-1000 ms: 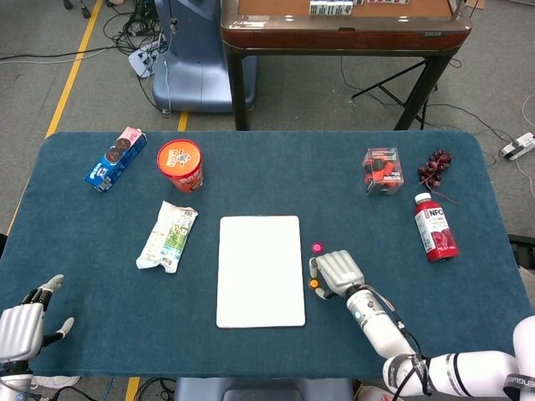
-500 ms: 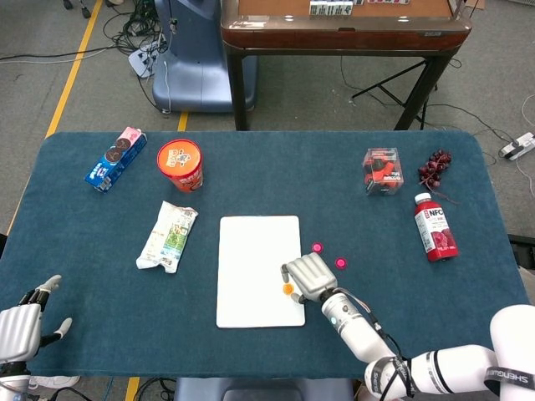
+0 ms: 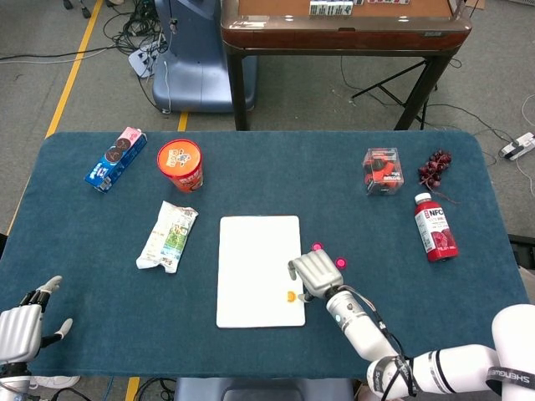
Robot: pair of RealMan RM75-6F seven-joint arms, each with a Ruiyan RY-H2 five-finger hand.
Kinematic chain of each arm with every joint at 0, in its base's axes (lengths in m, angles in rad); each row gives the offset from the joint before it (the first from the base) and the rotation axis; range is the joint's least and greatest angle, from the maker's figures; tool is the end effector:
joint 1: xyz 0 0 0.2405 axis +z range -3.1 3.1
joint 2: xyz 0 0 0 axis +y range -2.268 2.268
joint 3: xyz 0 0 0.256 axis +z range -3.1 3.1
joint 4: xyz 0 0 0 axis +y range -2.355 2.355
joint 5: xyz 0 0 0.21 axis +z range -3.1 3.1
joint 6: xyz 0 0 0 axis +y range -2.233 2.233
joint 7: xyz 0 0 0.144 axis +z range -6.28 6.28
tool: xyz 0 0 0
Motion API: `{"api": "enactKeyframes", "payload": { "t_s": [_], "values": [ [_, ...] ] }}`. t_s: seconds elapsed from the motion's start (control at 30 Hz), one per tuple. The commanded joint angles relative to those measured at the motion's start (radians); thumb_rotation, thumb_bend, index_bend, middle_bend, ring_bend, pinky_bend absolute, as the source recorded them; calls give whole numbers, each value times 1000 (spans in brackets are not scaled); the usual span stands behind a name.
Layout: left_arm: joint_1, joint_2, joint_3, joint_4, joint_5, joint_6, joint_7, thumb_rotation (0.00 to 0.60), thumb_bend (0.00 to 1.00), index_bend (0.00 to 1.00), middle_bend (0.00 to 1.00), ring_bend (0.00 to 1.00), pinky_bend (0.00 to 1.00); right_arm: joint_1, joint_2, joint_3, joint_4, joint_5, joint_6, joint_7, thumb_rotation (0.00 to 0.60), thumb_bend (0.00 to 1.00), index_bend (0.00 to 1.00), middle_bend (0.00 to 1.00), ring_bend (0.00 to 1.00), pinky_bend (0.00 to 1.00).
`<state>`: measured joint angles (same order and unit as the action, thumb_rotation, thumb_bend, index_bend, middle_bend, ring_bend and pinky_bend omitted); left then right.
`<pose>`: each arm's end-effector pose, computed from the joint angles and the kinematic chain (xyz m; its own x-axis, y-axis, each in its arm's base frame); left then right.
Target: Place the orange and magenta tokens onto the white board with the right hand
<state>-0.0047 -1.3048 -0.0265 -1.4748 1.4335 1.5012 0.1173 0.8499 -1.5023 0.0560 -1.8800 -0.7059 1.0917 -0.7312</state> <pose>-0.3416 0.1496 0.1127 0.4512 0.0564 0.8906 0.8813 0.1293 -0.4546 -0.1127 -0.2785 -0.0285 0.5276 -0.4472 0.7223 -0.8436 -0.3759 0.3835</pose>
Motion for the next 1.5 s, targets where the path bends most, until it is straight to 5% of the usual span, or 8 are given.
{"api": "enactKeyframes", "payload": {
  "t_s": [0.03, 0.4, 0.77, 0.93, 1.5],
  "values": [
    [0, 0, -1, -1, -1, 0, 0, 600, 236, 201, 299, 305, 641, -13, 26, -8, 13, 6, 4, 14, 600, 78, 494, 1000, 1000, 1000],
    [-8, -3, -5, -8, 2, -5, 11, 600, 236, 201, 299, 304, 641, -33, 68, -18, 77, 54, -14, 40, 600, 136, 494, 1000, 1000, 1000],
    [-2, -2, -2, -4, -2, -2, 3, 600, 235, 201, 299, 305, 642, -13, 35, -9, 148, 127, -28, 0, 600, 127, 494, 1000, 1000, 1000],
    [1, -6, 0, 1, -2, -2, -1, 600, 236, 201, 299, 305, 642, 0, 18, 4, 173, 151, -33, -12, 600, 48, 480, 1000, 1000, 1000],
    [9, -15, 8, 14, -4, -3, -11, 600, 235, 201, 299, 305, 642, 53, -19, 29, 207, 235, -64, -52, 600, 89, 410, 1000, 1000, 1000]
  ]
}}
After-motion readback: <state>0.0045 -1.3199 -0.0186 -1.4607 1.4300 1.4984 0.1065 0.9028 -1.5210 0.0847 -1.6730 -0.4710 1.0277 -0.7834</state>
